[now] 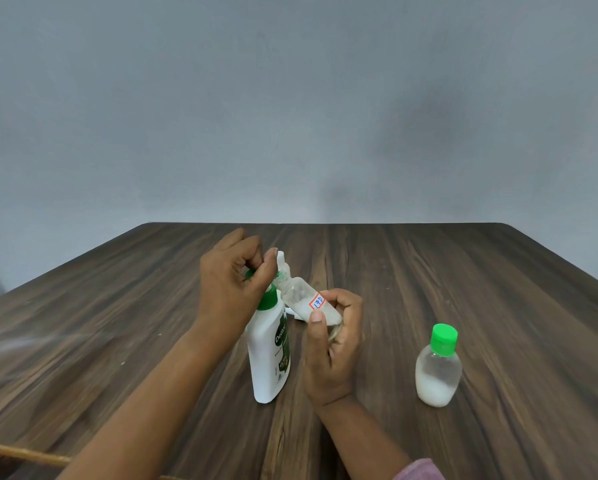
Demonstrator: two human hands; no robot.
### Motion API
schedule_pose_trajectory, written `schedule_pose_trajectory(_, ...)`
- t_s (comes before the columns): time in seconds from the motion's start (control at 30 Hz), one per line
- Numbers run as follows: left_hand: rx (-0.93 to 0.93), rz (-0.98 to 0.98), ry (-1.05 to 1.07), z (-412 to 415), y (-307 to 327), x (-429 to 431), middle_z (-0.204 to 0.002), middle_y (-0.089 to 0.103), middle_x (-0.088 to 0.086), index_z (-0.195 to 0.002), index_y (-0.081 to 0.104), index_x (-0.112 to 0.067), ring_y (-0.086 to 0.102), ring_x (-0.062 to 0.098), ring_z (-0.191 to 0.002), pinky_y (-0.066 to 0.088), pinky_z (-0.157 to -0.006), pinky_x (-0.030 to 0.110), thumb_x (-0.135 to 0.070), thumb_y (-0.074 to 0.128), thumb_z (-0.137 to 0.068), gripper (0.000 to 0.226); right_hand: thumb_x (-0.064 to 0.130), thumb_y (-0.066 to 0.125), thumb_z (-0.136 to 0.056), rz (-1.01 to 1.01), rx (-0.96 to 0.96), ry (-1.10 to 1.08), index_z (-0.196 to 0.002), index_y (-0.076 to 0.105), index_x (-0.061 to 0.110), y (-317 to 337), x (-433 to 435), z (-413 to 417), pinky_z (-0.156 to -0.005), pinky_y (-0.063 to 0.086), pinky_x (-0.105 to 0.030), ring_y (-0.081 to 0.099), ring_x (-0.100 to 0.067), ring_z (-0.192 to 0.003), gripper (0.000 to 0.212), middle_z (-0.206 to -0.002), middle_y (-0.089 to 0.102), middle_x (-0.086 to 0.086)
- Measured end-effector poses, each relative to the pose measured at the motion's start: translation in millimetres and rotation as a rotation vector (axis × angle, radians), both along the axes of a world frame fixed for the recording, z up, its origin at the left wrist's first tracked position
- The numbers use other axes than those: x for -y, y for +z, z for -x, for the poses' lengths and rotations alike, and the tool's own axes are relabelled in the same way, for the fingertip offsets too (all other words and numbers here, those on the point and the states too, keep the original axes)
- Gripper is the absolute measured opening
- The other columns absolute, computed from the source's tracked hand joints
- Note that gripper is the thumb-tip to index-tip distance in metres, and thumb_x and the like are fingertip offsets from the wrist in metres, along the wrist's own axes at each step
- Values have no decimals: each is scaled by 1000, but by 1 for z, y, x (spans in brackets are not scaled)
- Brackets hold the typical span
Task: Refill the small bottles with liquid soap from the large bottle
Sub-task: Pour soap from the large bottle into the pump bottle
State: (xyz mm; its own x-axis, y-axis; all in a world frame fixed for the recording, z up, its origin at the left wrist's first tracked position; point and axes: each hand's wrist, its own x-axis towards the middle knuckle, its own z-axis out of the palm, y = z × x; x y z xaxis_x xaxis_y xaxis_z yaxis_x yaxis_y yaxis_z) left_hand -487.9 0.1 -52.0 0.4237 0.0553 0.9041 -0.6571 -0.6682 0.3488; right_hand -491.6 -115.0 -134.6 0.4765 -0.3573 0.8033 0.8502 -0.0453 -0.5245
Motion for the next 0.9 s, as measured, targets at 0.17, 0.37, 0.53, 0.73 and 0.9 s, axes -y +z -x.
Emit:
schedule_pose_trajectory(0.17, -45, -74, -16, 1, 13, -3, -52, 37, 0, -50, 36, -12, 36, 14, -53, 25, -51, 15, -14, 63, -79, 40, 25, 44, -87, 34, 7, 12, -98, 48, 23, 2, -1, 2, -57, 44, -11, 56, 5, -71, 12, -89, 55, 30)
schedule_pose_trajectory(0.37, -48, -141, -38, -4, 20, -5, -53, 33, -7, -53, 30, -26, 35, 9, -52, 24, -50, 15, -19, 63, -80, 43, 24, 44, -87, 29, 16, 22, -100, 47, 24, 4, -1, 1, -61, 43, -9, 55, 6, -74, 13, -91, 55, 29)
schedule_pose_trajectory(0.53, -10, -51, -55, -2, 5, -4, -54, 33, -7, -55, 32, -21, 32, 5, -52, 23, -52, 12, -25, 58, -82, 38, 27, 45, -86, -31, -15, 24, -101, 49, 18, 0, -1, -3, -61, 44, -15, 55, 0, -73, 18, -90, 54, 25)
schedule_pose_trajectory(0.73, -44, -78, -43, 0, 11, -1, -55, 36, -5, -54, 35, -20, 36, 8, -54, 26, -52, 13, -28, 58, -81, 36, 27, 45, -87, -19, -14, 26, -99, 49, 21, 0, -1, 0, -61, 44, -14, 56, 1, -73, 15, -90, 55, 25)
schedule_pose_trajectory(0.9, -70, -189, -36, -1, 25, -8, -54, 34, -9, -53, 32, -25, 36, 8, -53, 25, -50, 14, -20, 65, -79, 42, 26, 45, -87, 27, 7, 22, -102, 47, 27, 3, -1, 1, -62, 44, -9, 57, 4, -76, 15, -92, 55, 30)
